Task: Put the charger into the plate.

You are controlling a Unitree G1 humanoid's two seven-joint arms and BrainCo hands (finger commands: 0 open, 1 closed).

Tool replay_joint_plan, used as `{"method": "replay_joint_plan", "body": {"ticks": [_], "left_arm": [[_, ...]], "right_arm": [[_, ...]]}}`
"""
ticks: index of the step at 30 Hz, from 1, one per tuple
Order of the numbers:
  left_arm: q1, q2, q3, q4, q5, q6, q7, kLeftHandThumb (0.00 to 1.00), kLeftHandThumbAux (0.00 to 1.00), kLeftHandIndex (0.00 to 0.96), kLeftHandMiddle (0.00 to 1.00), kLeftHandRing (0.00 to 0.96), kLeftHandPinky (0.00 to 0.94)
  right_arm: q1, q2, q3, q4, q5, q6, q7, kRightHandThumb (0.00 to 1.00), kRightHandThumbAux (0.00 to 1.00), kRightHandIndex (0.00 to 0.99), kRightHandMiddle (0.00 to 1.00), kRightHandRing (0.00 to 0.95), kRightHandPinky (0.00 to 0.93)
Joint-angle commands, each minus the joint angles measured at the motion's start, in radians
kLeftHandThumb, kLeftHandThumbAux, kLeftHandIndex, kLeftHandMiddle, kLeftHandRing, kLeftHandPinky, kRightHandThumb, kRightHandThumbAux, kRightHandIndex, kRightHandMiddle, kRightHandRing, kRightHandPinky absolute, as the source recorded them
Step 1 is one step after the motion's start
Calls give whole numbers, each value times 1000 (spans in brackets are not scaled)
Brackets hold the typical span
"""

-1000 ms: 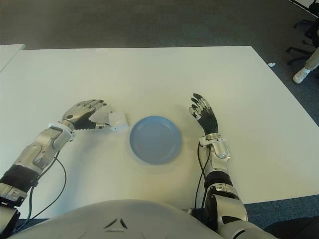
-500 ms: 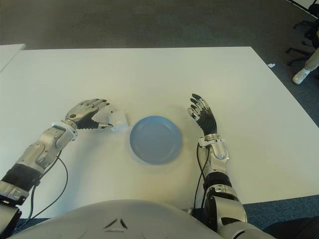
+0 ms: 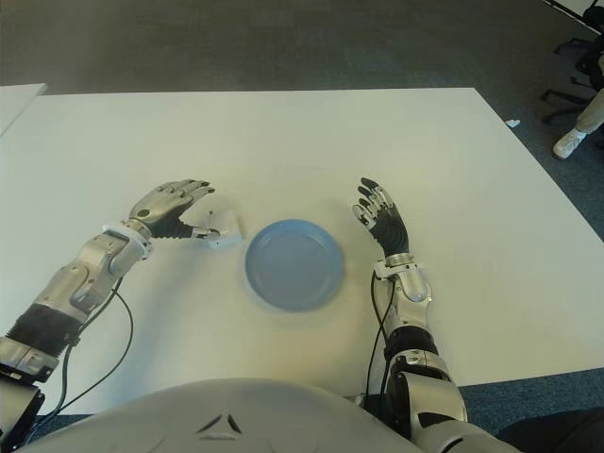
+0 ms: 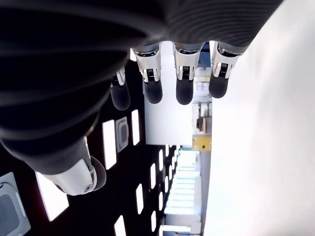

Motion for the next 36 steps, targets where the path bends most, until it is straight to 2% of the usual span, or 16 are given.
{"method": "replay_joint_plan", "body": {"ticks": [1,18,36], "left_arm": [[-8,-16,-22,13,9,0,-11,400,223,2,6,0,66],[-18,-23,-34,-10,12,14,-28,405,228,0,9,2,74],[-47,-47,-58,38,1,19,-44,435,221,1,0,0,64]], "right_arm": [[125,104,16,75,11,-5,-12,248,666,121,101,80,65],[134,114,26,66,2,-10,-25,248,666,121,101,80,65],[145,115,33,49,3,-7,-30,248,666,121,101,80,65]]}}
